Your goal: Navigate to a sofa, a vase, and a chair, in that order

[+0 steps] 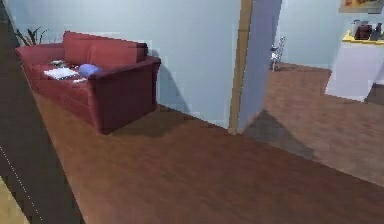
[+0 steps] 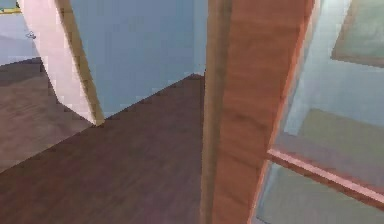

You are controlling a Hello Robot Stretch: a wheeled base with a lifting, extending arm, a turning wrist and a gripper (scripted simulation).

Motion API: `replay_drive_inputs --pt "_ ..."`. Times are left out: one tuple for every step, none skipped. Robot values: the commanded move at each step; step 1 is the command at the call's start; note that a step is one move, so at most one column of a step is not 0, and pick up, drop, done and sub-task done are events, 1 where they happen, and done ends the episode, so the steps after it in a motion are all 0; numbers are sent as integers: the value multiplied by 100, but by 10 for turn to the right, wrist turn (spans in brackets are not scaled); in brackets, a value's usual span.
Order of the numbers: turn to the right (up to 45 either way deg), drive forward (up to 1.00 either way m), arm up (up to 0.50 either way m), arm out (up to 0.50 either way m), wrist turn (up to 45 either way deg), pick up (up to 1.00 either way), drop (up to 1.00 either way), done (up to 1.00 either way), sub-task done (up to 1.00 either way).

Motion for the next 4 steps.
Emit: replay_drive_inputs --pt "0 55 0 0 0 0 0 0 0" --pt "-330 0 0 0 0 0 0 0 0" --pt "0 100 0 0 0 0 0 0 0" --pt "0 0 0 0 0 0 0 0 100"
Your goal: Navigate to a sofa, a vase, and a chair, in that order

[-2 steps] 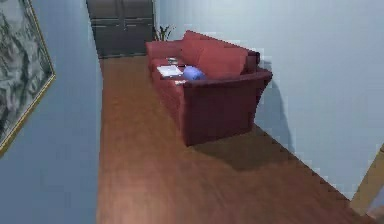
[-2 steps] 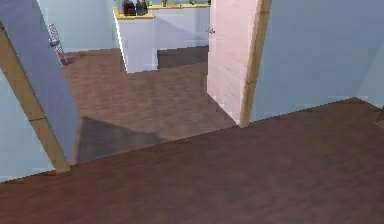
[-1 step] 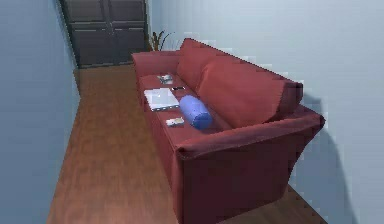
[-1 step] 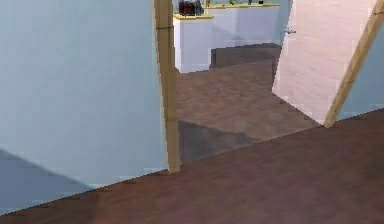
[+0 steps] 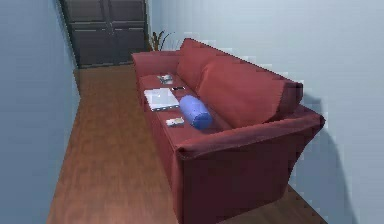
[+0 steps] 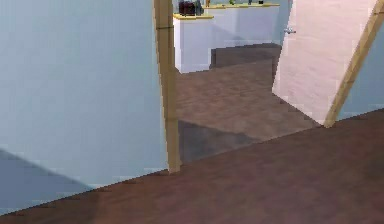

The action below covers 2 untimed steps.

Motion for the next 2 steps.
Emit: replay_drive_inputs --pt "-450 0 0 0 0 0 0 0 0" --pt "-450 0 0 0 0 0 0 0 0"
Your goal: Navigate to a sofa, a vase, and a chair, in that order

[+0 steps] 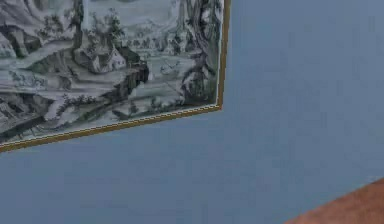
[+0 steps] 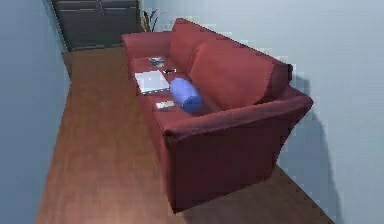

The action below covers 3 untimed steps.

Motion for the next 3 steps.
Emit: replay_drive_inputs --pt "-450 0 0 0 0 0 0 0 0" --pt "-420 0 0 0 0 0 0 0 0" --pt "0 100 0 0 0 0 0 0 0"
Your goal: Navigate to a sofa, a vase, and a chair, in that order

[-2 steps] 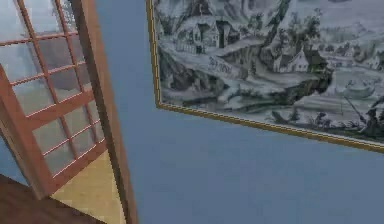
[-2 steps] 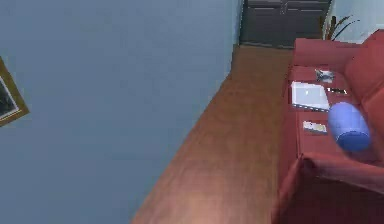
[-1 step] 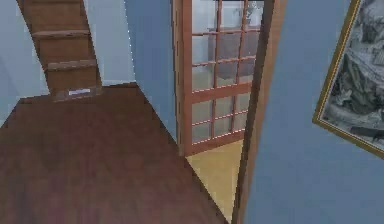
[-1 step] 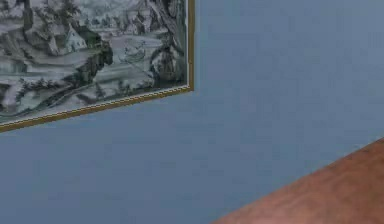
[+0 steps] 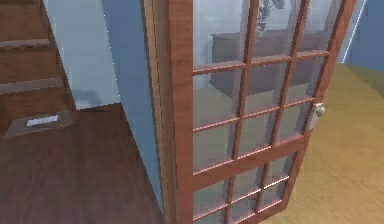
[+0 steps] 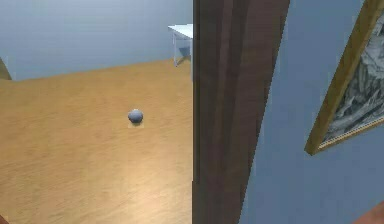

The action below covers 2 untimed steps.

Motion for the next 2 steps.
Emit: replay_drive_inputs --pt "-150 0 0 0 0 0 0 0 0" --pt "0 10 0 0 0 0 0 0 0"
